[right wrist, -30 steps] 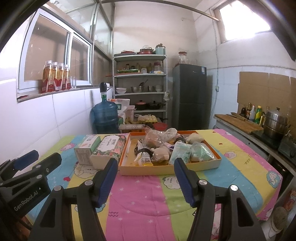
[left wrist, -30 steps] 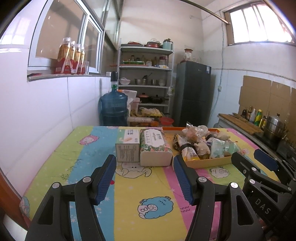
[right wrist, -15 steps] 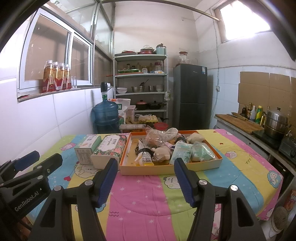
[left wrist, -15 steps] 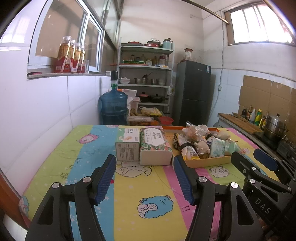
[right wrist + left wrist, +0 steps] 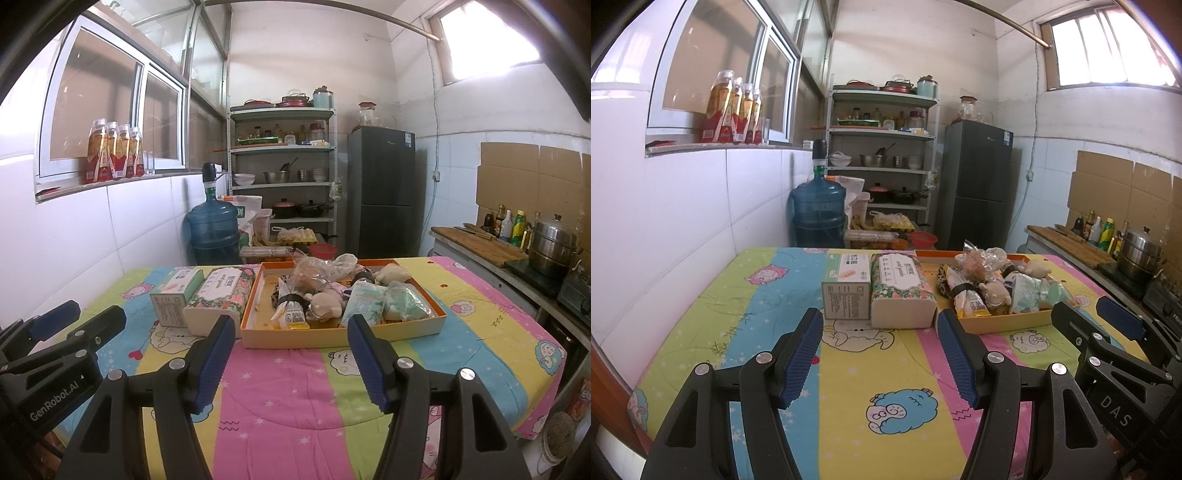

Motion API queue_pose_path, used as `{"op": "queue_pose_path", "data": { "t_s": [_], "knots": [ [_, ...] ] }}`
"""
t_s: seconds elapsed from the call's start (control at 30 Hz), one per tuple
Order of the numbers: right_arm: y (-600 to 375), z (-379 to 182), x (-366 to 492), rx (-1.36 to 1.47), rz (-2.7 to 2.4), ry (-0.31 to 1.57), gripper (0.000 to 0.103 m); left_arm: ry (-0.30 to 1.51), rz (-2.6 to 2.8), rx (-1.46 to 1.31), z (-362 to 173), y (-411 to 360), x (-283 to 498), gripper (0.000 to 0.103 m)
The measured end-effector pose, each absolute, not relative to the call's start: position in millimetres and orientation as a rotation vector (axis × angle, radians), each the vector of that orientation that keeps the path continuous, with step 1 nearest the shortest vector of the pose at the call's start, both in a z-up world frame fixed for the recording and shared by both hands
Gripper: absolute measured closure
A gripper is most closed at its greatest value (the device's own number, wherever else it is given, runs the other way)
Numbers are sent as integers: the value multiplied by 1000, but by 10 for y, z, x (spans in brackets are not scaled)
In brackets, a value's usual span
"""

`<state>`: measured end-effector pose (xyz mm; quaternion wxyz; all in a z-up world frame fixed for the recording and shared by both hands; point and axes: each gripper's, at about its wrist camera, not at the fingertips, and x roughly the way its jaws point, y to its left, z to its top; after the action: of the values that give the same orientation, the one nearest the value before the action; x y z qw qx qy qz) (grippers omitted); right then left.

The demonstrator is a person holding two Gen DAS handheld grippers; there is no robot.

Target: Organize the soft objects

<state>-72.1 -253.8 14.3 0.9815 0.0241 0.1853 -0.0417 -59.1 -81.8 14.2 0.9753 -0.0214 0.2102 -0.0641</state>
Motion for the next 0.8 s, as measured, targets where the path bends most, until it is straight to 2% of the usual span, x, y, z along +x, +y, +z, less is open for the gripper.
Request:
{"op": "queue_pose_path", "data": {
  "t_s": [0.8],
  "knots": [
    [-2506,133,-717,48,-81,373,40,425,-130,-43,137,-822,-586,37]
  ]
}}
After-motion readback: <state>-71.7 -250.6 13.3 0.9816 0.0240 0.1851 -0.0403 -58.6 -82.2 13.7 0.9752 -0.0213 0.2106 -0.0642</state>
